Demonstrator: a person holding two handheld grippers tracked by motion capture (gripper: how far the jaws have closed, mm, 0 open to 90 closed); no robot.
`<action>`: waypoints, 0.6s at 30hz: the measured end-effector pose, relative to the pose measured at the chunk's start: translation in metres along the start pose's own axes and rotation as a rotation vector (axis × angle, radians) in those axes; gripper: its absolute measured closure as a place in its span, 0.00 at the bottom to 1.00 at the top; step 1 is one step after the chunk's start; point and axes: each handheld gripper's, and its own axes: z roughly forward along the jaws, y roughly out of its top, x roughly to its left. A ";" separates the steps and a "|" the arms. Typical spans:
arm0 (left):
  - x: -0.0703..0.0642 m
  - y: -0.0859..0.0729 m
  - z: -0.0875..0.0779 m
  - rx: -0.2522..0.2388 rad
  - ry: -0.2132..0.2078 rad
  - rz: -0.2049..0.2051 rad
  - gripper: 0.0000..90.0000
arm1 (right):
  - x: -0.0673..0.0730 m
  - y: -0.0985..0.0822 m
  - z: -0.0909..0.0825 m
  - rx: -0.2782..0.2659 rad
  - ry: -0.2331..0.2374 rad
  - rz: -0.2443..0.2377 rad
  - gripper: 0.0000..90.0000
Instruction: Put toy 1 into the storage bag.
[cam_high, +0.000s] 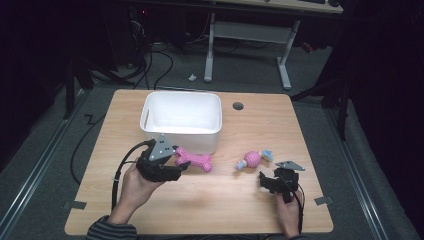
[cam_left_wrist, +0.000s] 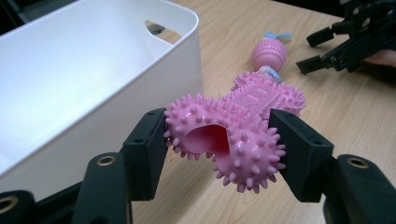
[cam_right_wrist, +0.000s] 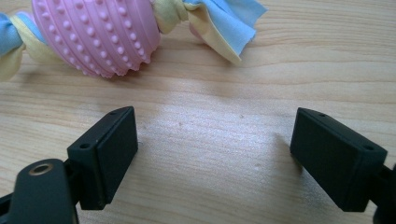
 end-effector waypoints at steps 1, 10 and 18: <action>0.001 0.002 -0.002 -0.005 0.000 -0.001 0.44 | 0.000 0.000 0.000 0.000 0.001 -0.001 0.16; 0.020 0.017 -0.014 -0.040 -0.004 -0.040 0.44 | 0.000 0.000 0.000 -0.001 0.001 -0.001 0.16; 0.035 0.025 -0.019 -0.063 0.000 -0.070 0.44 | 0.000 0.000 0.000 -0.001 0.001 -0.001 0.16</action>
